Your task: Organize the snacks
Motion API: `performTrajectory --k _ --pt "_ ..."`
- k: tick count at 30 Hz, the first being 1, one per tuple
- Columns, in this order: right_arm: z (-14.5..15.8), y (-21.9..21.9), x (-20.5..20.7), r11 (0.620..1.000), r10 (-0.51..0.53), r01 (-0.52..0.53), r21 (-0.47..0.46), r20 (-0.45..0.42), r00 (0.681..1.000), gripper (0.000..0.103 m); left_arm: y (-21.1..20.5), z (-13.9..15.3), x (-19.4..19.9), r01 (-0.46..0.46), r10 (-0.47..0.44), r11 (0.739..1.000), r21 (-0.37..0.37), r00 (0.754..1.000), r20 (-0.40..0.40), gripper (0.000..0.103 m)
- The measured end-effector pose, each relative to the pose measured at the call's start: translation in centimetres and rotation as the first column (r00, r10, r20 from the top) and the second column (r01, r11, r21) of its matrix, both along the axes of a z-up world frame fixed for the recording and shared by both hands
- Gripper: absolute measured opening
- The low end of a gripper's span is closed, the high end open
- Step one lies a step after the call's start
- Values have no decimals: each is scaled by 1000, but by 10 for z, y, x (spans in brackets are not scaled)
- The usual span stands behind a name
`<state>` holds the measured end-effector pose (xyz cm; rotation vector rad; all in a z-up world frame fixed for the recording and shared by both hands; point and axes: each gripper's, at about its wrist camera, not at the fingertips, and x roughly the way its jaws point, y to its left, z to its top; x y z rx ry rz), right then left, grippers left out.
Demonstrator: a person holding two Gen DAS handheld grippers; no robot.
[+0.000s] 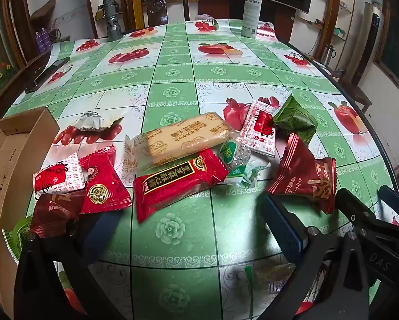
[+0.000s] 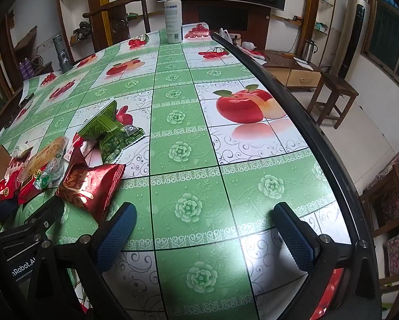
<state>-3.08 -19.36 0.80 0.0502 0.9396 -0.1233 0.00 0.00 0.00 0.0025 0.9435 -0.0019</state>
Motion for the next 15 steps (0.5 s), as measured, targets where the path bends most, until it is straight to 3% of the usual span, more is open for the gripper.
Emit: performTrajectory --k 15 --pt "0 2 2 999 -32 32 3 1 999 103 0 0 0 0 0 1000 1 1000 0 103"
